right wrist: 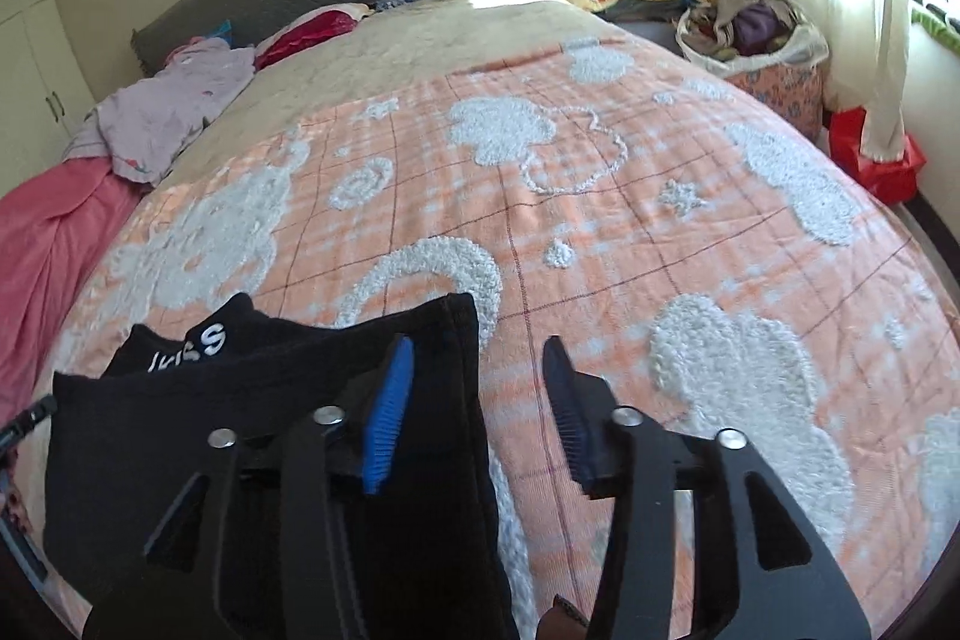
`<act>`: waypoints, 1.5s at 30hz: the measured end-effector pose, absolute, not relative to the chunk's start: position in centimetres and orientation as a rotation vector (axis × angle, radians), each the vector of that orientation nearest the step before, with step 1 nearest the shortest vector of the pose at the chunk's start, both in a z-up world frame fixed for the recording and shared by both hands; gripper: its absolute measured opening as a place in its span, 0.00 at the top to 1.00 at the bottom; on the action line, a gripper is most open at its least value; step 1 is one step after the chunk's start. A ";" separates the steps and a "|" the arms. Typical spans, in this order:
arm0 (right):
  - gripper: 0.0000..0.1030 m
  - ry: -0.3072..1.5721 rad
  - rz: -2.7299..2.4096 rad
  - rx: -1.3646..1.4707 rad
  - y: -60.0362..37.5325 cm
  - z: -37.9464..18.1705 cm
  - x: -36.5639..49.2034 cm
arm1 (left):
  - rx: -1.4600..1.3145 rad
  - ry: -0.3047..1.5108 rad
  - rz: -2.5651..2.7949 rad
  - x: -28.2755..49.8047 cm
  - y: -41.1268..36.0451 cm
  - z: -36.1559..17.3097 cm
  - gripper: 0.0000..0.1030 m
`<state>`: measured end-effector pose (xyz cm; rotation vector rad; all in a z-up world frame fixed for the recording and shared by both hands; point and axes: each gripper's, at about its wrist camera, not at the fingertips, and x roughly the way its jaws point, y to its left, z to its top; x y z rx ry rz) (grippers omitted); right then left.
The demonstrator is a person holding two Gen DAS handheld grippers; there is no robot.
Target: Fold small clothes
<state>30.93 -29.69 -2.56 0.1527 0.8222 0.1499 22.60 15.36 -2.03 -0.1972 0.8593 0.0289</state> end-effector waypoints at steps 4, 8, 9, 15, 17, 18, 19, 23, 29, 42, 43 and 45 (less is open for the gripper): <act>0.48 0.814 0.196 0.124 -29.3 -2.2 28.4 | -0.160 0.860 0.023 21.6 14.6 -1.7 0.72; 0.42 0.808 0.215 0.103 -28.8 -2.0 26.4 | -0.137 0.854 0.027 20.5 14.1 -1.4 0.63; 0.41 0.807 0.218 0.100 -28.8 -2.0 26.0 | -0.132 0.852 0.027 20.3 14.0 -1.3 0.63; 0.30 0.810 0.215 0.104 -29.1 -2.1 23.7 | -0.128 0.845 0.026 19.3 13.9 -0.8 0.53; 0.30 0.820 0.212 0.116 -29.5 -2.5 23.2 | -0.126 0.844 0.024 18.9 13.8 -0.7 0.49; 0.30 0.828 0.212 0.123 -29.6 -2.7 23.0 | -0.123 0.845 0.023 18.7 13.6 -0.7 0.47; 0.30 0.837 0.215 0.135 -29.8 -3.0 22.7 | -0.121 0.847 0.022 18.6 13.5 -0.7 0.44; 0.30 0.857 0.239 0.170 -30.2 -3.6 21.9 | -0.137 0.856 0.001 17.7 13.1 -1.0 0.41; 0.34 0.882 0.284 0.212 -30.6 -4.4 21.2 | -0.210 0.901 -0.039 15.7 12.5 -2.8 0.41; 0.90 0.880 0.301 0.196 -30.6 -4.3 19.3 | -0.225 0.931 -0.104 13.0 10.9 -3.9 0.92; 0.89 0.888 0.290 0.191 -30.6 -4.6 19.3 | -0.226 0.933 -0.103 12.8 10.9 -4.1 0.92; 0.82 0.886 0.259 0.168 -30.7 -5.0 19.2 | -0.228 0.937 -0.098 12.5 10.9 -4.5 0.91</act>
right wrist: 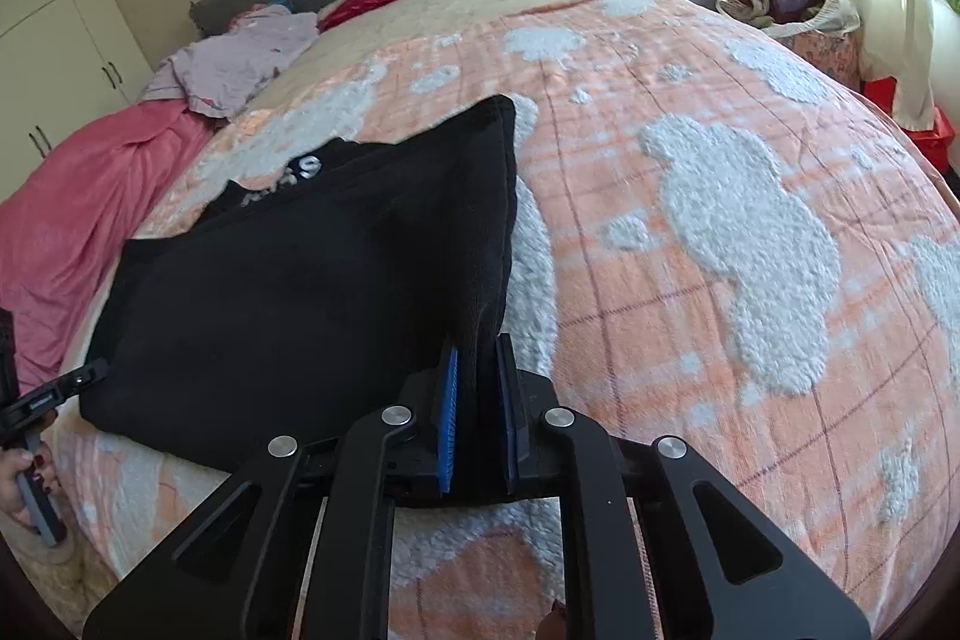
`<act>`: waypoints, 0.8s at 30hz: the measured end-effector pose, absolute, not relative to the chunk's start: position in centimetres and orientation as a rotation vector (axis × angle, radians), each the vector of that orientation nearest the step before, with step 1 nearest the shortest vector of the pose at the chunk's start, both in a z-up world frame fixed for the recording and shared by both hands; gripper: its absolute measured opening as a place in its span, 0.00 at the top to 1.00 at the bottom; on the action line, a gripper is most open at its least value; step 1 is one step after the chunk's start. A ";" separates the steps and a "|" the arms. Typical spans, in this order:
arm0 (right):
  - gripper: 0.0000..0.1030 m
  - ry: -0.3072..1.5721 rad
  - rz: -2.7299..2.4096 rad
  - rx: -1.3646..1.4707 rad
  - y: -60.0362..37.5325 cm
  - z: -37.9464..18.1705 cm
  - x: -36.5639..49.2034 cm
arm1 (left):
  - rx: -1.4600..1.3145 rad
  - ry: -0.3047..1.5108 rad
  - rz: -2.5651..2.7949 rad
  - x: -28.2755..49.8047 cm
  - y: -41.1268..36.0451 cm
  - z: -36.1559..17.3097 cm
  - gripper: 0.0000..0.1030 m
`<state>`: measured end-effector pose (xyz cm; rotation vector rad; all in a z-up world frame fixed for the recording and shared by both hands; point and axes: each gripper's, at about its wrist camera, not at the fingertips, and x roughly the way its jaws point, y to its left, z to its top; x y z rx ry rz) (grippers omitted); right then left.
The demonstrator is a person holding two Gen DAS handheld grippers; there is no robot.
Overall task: Fold small clothes
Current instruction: 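Pinch the folded edge with both tools and straighten it, then open, then withdraw both open tools from the folded sweatshirt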
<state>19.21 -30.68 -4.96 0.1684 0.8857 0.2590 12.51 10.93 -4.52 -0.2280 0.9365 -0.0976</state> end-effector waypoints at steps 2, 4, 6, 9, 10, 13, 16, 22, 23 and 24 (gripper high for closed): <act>0.76 0.878 0.233 0.165 -30.8 -5.0 19.0 | -0.224 0.938 -0.091 12.5 11.0 -4.7 0.86; 0.63 0.867 0.199 0.154 -30.8 -4.8 18.6 | -0.223 0.937 -0.081 12.5 11.2 -4.5 0.81; 0.55 0.857 0.173 0.128 -30.6 -4.5 18.2 | -0.220 0.935 -0.077 12.4 11.3 -4.5 0.78; 0.49 0.841 0.152 0.092 -30.2 -4.0 17.2 | -0.200 0.931 -0.069 12.2 11.4 -4.3 0.72; 0.43 0.831 0.149 0.074 -30.0 -3.7 16.7 | -0.193 0.930 -0.064 12.2 11.4 -4.2 0.69; 0.33 0.805 0.160 0.056 -29.4 -3.0 15.8 | -0.179 0.919 -0.053 12.0 11.5 -3.9 0.62; 0.25 0.790 0.195 0.057 -28.4 -2.3 15.1 | -0.156 0.906 -0.030 11.8 11.6 -3.5 0.56; 0.17 0.773 0.250 0.029 -26.0 -1.2 14.2 | -0.149 0.889 -0.019 11.5 11.9 -2.9 0.55; 0.17 0.773 0.256 0.026 -25.6 -1.1 14.1 | -0.149 0.886 -0.017 11.5 12.0 -2.8 0.55; 0.17 0.772 0.267 0.025 -25.2 -0.9 14.0 | -0.148 0.884 -0.014 11.4 12.0 -2.7 0.55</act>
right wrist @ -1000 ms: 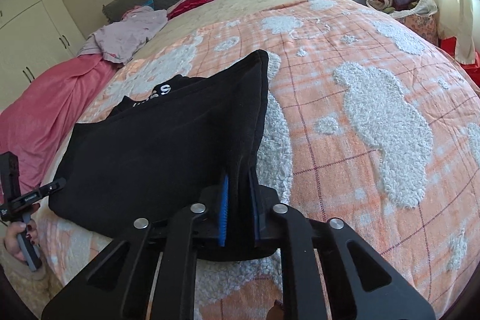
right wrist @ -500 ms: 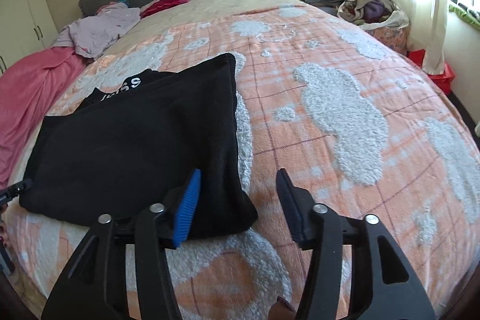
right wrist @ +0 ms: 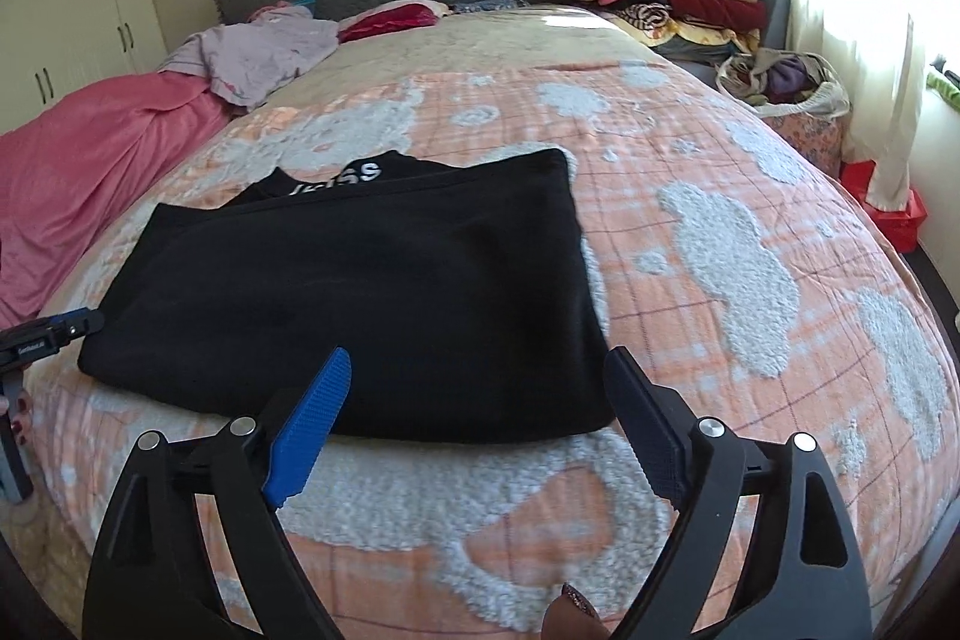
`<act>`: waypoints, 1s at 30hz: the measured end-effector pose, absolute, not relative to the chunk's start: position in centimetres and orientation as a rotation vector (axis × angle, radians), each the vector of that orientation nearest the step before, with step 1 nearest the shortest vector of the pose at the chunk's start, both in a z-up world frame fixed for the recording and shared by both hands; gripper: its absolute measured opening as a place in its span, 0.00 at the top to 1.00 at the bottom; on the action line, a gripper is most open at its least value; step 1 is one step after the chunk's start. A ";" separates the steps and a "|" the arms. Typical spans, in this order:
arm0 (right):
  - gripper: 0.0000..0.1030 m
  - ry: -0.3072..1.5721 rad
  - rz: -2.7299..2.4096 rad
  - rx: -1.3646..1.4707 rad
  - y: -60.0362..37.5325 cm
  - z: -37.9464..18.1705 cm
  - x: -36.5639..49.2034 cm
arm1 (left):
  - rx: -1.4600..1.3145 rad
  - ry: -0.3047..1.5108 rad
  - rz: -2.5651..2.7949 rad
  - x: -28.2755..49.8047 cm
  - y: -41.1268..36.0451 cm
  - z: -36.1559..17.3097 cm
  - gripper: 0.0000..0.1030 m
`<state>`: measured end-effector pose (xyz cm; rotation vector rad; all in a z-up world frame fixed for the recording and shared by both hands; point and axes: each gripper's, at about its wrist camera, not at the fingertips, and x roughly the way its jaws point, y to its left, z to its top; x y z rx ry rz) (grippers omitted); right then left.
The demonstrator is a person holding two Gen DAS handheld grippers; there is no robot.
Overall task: Fold small clothes
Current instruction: 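Withdraw both open tools from the folded sweatshirt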
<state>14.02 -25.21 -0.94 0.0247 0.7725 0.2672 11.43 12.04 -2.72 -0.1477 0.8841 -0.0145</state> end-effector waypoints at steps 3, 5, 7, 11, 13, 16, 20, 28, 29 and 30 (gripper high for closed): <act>0.17 0.766 0.297 0.008 -23.7 -0.6 13.6 | -0.139 0.876 -0.005 11.3 12.2 -2.4 0.46; 0.17 0.762 0.314 -0.005 -22.9 -0.4 13.5 | -0.136 0.867 0.005 11.1 12.2 -2.2 0.29; 0.17 0.759 0.337 -0.019 -21.7 -0.3 13.4 | -0.134 0.856 0.004 11.0 12.4 -1.9 0.29; 0.17 0.758 0.384 -0.045 -19.4 -0.1 13.2 | -0.135 0.851 0.013 11.0 12.7 -1.7 0.28; 0.11 0.756 0.406 -0.061 -18.3 0.0 13.1 | -0.134 0.849 0.018 10.9 12.8 -1.6 0.27; 0.09 0.744 0.436 -0.083 -16.6 0.2 12.9 | -0.135 0.843 0.030 10.8 13.1 -1.5 0.17; 0.08 0.732 0.469 -0.113 -14.3 0.4 12.6 | -0.134 0.834 0.050 10.6 13.4 -1.2 0.10; 0.08 0.709 0.536 -0.173 -10.2 0.7 11.9 | -0.152 0.832 0.090 10.5 14.6 -1.1 0.09; 0.07 0.705 0.547 -0.183 -9.6 0.7 11.8 | -0.156 0.831 0.092 10.6 14.7 -1.0 0.09; 0.07 0.703 0.556 -0.192 -9.1 0.7 11.7 | -0.165 0.830 0.097 10.6 15.0 -0.9 0.09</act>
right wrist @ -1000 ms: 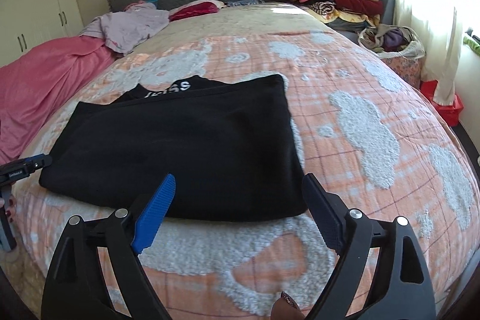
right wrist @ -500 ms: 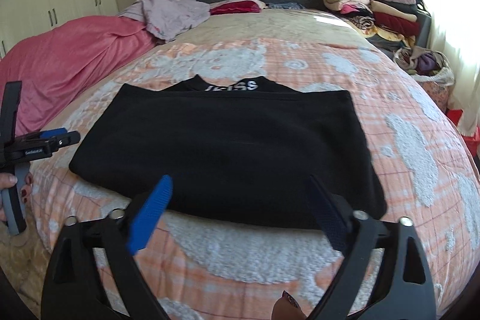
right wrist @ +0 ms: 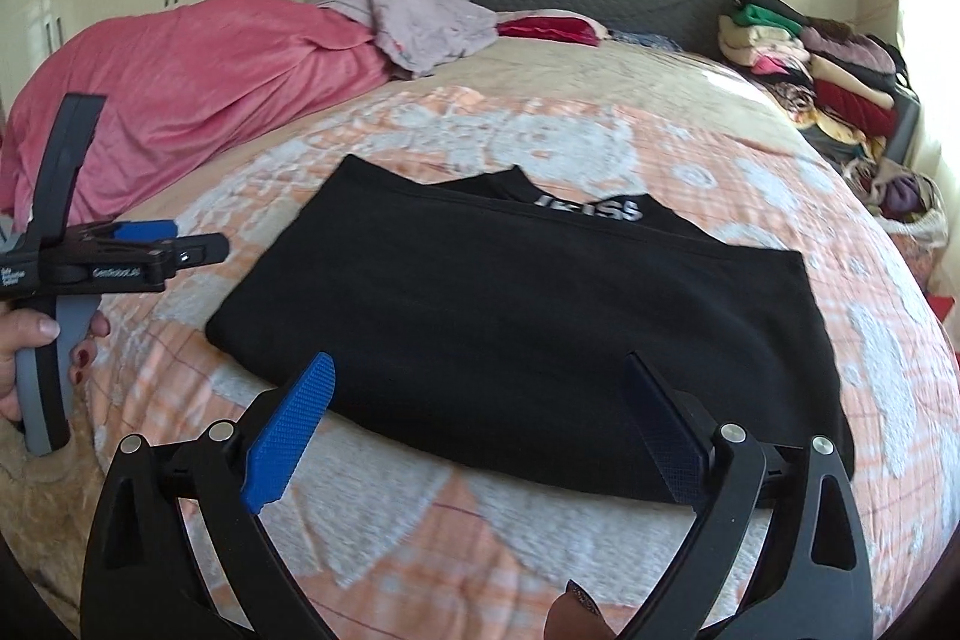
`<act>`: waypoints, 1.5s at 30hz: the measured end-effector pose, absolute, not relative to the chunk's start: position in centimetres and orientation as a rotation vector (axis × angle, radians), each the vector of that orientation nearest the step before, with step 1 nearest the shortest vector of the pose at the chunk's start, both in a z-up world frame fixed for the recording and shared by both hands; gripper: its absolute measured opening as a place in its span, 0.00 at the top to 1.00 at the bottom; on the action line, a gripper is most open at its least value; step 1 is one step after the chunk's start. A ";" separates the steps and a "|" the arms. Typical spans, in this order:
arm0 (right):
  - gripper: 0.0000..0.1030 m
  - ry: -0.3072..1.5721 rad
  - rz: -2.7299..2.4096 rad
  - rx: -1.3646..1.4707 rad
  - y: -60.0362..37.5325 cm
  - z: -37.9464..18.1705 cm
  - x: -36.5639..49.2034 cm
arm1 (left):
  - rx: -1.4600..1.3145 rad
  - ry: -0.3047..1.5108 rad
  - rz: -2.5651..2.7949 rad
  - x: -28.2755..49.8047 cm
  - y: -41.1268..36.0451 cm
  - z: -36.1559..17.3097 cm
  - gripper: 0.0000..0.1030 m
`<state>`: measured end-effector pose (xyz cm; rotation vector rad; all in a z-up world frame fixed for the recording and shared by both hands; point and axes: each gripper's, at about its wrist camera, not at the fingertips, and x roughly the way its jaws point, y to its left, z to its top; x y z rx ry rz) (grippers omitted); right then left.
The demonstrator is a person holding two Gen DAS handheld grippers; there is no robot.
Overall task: Fold small clothes
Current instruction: 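Withdraw both open tools from the folded sweatshirt, then move both open tools to the side edge of the folded black sweatshirt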
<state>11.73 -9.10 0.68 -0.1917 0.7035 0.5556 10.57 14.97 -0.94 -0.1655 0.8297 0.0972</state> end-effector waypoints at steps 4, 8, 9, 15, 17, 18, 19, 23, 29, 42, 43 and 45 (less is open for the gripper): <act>0.07 0.688 0.582 -0.240 -7.1 0.5 11.2 | -0.179 0.826 0.121 10.5 15.6 -0.9 0.09; 0.07 0.686 0.619 -0.291 -4.8 -0.2 10.8 | -0.183 0.827 0.141 10.8 16.0 -0.9 0.09; 0.07 0.685 0.625 -0.299 -4.4 -0.4 10.7 | -0.184 0.829 0.147 11.0 16.2 -0.9 0.09; 0.07 0.691 0.662 -0.365 -1.5 -1.9 10.2 | -0.178 0.845 0.176 11.6 16.6 -1.2 0.09; 0.07 0.688 0.665 -0.389 -0.9 -2.4 10.1 | -0.176 0.845 0.178 11.7 16.7 -1.3 0.09; 0.07 0.687 0.664 -0.396 -0.6 -2.6 10.0 | -0.174 0.847 0.180 11.8 16.7 -1.3 0.09; 0.07 0.688 0.666 -0.400 -0.4 -2.8 9.9 | -0.172 0.850 0.182 11.8 16.7 -1.4 0.09; 0.07 0.689 0.671 -0.426 0.4 -3.6 9.7 | -0.166 0.858 0.189 12.3 16.7 -1.6 0.09; 0.05 0.681 0.647 -0.477 1.1 -4.8 9.6 | -0.160 0.868 0.201 12.7 16.8 -2.0 0.09; 0.05 0.649 0.570 -0.548 2.2 -6.7 11.1 | -0.150 0.873 0.219 14.4 16.6 -2.9 0.09; 0.05 0.647 0.568 -0.552 2.4 -6.7 11.3 | -0.151 0.872 0.220 14.6 16.6 -2.9 0.09; 0.05 0.643 0.559 -0.564 2.9 -6.7 11.7 | -0.157 0.869 0.223 14.7 16.6 -2.9 0.09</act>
